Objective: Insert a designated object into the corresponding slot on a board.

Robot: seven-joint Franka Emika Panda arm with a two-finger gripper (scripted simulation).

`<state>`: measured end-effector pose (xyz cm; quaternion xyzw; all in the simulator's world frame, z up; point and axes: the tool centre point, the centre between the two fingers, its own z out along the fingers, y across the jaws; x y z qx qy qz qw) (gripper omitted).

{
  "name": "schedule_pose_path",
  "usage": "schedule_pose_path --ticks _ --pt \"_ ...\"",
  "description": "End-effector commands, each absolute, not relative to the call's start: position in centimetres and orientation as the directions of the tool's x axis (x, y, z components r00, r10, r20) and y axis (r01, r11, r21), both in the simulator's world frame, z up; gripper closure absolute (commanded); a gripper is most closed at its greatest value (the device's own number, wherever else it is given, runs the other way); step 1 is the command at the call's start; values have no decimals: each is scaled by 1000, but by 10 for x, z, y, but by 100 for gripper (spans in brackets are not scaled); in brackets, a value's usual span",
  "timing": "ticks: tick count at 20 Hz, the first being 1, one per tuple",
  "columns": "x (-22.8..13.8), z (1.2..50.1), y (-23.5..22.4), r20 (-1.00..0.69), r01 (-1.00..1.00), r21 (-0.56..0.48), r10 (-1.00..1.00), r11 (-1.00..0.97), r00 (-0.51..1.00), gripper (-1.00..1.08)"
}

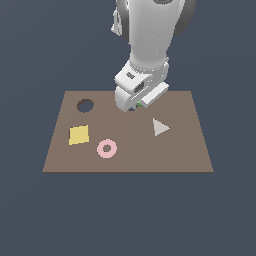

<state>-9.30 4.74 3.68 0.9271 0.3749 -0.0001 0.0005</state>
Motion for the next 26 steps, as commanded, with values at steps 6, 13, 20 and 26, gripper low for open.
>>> schedule_pose_path --ticks 6,13,20,26 --pt "-87 40 13 0 738 1 738 -674 674 108" --pt "-83 41 1 0 754 1 754 -657 657 108" --pt "-83 41 2 0 752 1 752 -659 659 108" --pt "-83 32 3 -1 752 0 752 -659 659 108"
